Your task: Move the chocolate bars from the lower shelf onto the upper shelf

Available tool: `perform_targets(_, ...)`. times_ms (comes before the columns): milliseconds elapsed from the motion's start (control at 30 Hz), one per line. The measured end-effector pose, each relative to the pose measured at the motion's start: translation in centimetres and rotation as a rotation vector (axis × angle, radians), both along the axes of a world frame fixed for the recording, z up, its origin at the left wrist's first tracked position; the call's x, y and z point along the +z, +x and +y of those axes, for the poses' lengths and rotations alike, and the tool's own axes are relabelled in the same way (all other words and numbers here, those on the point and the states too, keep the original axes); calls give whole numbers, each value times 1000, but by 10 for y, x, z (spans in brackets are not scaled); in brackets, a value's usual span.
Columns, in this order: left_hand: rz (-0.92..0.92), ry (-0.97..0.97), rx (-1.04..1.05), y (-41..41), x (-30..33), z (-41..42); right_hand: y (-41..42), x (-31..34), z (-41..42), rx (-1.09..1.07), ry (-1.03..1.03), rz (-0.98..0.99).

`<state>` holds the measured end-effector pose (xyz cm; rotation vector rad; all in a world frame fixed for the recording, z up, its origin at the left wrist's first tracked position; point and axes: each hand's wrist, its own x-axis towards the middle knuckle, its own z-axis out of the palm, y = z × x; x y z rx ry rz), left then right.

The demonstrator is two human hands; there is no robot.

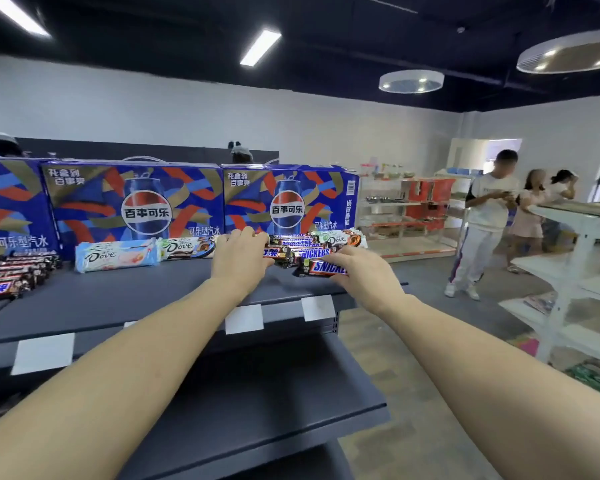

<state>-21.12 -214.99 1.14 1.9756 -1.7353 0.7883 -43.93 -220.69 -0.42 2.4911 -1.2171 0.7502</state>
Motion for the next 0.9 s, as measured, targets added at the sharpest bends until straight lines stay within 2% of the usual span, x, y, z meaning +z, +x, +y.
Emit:
perform_targets(167, 4, 15, 104, -15, -1, -8, -9, -1, -20, 132, 28, 35)
perform_targets(467, 11, 39, 209, -8, -3, -14, 2, -5, -54, 233, 189, -94)
perform_targets(667, 0, 52, 244, -2, -8, -23, 26, -8, -75, 221, 247, -147)
perform_targets(900, 4, 54, 251, 8, -9, -32, 46, -8, -95, 160, 191, -119)
